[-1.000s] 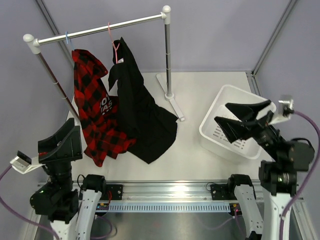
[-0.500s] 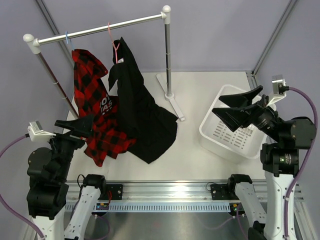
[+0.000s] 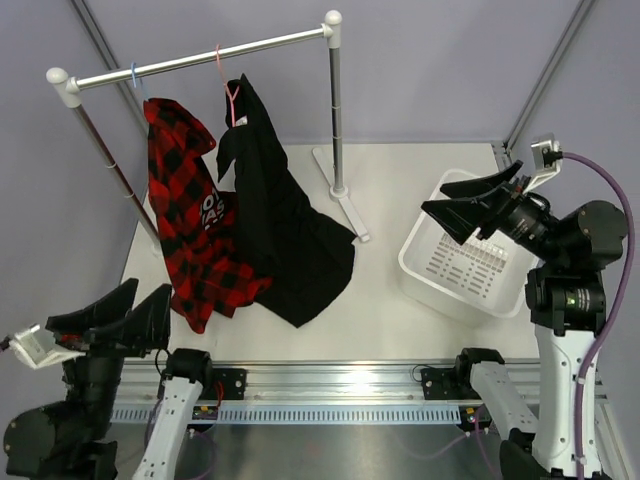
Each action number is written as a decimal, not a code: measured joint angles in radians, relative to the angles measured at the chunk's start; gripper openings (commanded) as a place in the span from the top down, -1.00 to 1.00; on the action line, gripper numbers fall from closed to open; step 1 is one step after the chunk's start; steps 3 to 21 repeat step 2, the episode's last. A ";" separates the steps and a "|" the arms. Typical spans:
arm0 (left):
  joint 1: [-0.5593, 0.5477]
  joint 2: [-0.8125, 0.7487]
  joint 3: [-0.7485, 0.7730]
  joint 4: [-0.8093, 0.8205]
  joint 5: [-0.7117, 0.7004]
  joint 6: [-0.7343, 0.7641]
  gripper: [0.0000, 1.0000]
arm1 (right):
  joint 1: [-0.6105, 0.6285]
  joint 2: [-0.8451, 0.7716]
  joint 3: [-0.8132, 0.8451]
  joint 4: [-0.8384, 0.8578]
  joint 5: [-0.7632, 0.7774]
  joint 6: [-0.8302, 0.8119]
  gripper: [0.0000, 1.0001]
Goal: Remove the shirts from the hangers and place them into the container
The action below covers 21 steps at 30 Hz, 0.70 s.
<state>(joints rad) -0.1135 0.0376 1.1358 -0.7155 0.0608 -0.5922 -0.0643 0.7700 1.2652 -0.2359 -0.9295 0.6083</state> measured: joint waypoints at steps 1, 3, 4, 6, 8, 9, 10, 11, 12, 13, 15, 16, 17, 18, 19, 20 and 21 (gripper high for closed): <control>-0.005 0.039 0.035 -0.021 0.000 0.012 -0.98 | 0.002 0.010 0.000 -0.002 -0.003 -0.003 -0.99; -0.009 0.091 0.076 -0.050 -0.001 0.019 -0.97 | 0.007 0.022 0.001 -0.006 -0.005 -0.012 -0.99; -0.009 0.091 0.076 -0.050 -0.001 0.019 -0.97 | 0.007 0.022 0.001 -0.006 -0.005 -0.012 -0.99; -0.009 0.091 0.076 -0.050 -0.001 0.019 -0.97 | 0.007 0.022 0.001 -0.006 -0.005 -0.012 -0.99; -0.009 0.091 0.076 -0.050 -0.001 0.019 -0.97 | 0.007 0.022 0.001 -0.006 -0.005 -0.012 -0.99; -0.009 0.091 0.076 -0.050 -0.001 0.019 -0.97 | 0.007 0.022 0.001 -0.006 -0.005 -0.012 -0.99; -0.009 0.091 0.076 -0.050 -0.001 0.019 -0.97 | 0.007 0.022 0.001 -0.006 -0.005 -0.012 -0.99; -0.009 0.091 0.076 -0.050 -0.001 0.019 -0.97 | 0.007 0.022 0.001 -0.006 -0.005 -0.012 -0.99; -0.009 0.091 0.076 -0.050 -0.001 0.019 -0.97 | 0.007 0.022 0.001 -0.006 -0.005 -0.012 -0.99; -0.009 0.091 0.076 -0.050 -0.001 0.019 -0.97 | 0.007 0.022 0.001 -0.006 -0.005 -0.012 -0.99; -0.009 0.091 0.076 -0.050 -0.001 0.019 -0.97 | 0.007 0.022 0.001 -0.006 -0.005 -0.012 -0.99; -0.009 0.091 0.076 -0.050 -0.001 0.019 -0.97 | 0.007 0.022 0.001 -0.006 -0.005 -0.012 -0.99; -0.009 0.091 0.076 -0.050 -0.001 0.019 -0.97 | 0.007 0.022 0.001 -0.006 -0.005 -0.012 -0.99; -0.009 0.091 0.076 -0.050 -0.001 0.019 -0.97 | 0.007 0.022 0.001 -0.006 -0.005 -0.012 -0.99; -0.009 0.091 0.076 -0.050 -0.001 0.019 -0.97 | 0.007 0.022 0.001 -0.006 -0.005 -0.012 -0.99; -0.009 0.091 0.076 -0.050 -0.001 0.019 -0.97 | 0.007 0.022 0.001 -0.006 -0.005 -0.012 -0.99; -0.009 0.091 0.076 -0.050 -0.001 0.019 -0.97 | 0.007 0.022 0.001 -0.006 -0.005 -0.012 -0.99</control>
